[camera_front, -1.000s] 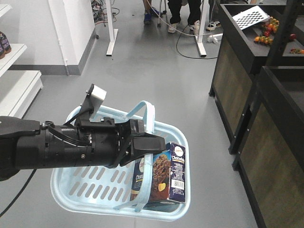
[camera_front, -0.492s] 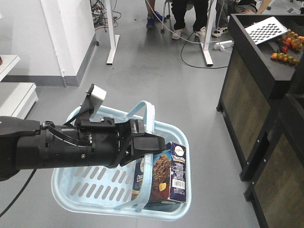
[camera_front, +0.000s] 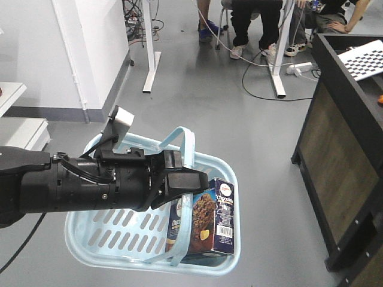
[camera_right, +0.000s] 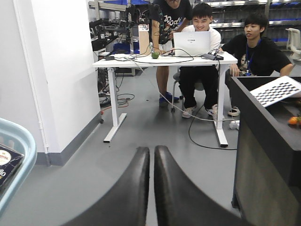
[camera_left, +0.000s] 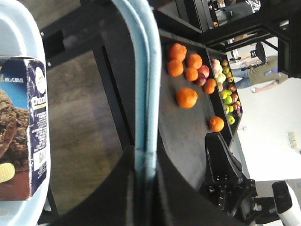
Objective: Left arm holds basket, right arm returns cookies
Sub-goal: 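Keep holding the basket with the left gripper while turning along the shelves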
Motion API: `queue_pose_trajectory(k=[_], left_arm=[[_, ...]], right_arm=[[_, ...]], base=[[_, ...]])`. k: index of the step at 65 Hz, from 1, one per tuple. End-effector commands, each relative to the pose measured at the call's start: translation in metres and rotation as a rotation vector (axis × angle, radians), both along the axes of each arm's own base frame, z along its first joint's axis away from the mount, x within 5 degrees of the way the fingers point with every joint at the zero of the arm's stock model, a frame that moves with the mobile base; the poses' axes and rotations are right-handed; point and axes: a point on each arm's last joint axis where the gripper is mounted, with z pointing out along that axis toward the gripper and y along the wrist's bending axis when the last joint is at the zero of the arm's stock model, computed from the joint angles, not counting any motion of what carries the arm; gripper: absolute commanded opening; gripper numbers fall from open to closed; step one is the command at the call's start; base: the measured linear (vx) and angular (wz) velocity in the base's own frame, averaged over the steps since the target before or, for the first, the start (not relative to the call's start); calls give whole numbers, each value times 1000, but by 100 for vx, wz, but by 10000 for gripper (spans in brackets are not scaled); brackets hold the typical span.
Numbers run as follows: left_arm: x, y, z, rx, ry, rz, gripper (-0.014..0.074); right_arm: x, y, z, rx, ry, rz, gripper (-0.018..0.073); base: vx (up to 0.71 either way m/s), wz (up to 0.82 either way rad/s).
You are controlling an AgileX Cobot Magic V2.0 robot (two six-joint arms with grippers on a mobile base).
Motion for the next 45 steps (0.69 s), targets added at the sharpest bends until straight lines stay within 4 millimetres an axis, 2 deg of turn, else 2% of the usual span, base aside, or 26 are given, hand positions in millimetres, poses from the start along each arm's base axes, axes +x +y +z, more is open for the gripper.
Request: queue_pose_trajectory(k=[1,27,45], left_arm=[[-6,-1,26,-97,-44,-18,-3],[-6,-1,26,-97,-44,-18,-3],[-6,-1,26,-98,-44,-19,-3]], right_arm=[[0,0,2,-5,-71,2,-11],[0,0,2,-5,-71,2,-11],[0,0,2,-5,-71,2,-11]], base=[[37,9],[35,12],[31,55]])
